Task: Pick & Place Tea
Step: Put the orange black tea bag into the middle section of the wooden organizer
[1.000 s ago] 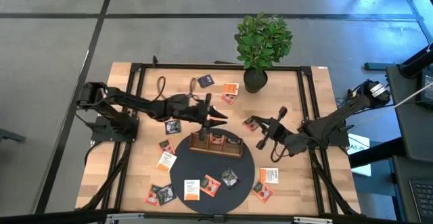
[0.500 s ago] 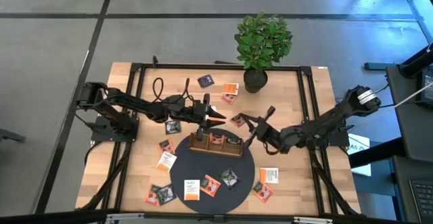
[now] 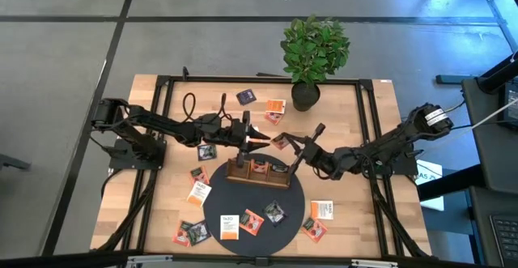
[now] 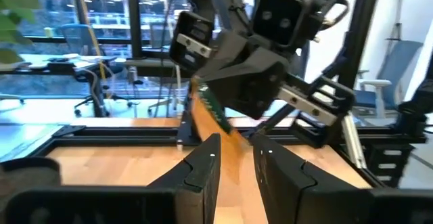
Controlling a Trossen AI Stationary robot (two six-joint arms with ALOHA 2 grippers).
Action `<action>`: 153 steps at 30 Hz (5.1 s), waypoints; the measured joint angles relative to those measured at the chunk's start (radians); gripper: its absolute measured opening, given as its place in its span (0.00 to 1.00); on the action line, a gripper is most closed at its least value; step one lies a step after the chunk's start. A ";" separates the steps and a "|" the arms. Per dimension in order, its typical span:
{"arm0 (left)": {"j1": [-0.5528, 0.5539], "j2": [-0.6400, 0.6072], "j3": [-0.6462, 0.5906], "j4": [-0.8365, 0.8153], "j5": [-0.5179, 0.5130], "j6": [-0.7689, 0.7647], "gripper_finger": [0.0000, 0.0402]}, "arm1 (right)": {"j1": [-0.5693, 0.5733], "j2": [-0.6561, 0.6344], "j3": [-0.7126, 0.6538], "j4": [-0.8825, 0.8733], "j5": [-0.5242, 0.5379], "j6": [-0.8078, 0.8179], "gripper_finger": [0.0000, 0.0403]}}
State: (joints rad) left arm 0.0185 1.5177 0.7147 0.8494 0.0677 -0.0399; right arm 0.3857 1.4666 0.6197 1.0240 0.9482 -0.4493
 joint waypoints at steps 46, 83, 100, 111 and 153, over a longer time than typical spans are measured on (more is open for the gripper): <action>0.000 -0.184 0.001 -0.404 0.078 -0.052 0.01 | 0.085 -0.005 0.000 -0.077 0.092 -0.052 0.19; -0.079 -0.174 0.001 -0.428 0.125 0.002 0.01 | 0.049 -0.006 0.000 -0.175 -0.375 0.130 0.49; -0.079 -0.174 0.001 -0.444 0.134 0.045 0.01 | -0.109 -0.006 0.011 -0.169 -0.739 0.391 0.42; -0.079 -0.174 0.001 -0.434 0.111 0.034 0.01 | -0.112 -0.005 0.058 -0.244 -0.730 0.366 0.31; -0.078 -0.174 0.001 -0.435 0.080 0.021 0.01 | -0.133 -0.020 0.059 -0.288 -0.721 0.333 0.36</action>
State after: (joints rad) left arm -0.0597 1.3441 0.7155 0.4149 0.1474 -0.0187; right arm 0.2527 1.4464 0.6788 0.7357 0.2268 -0.1164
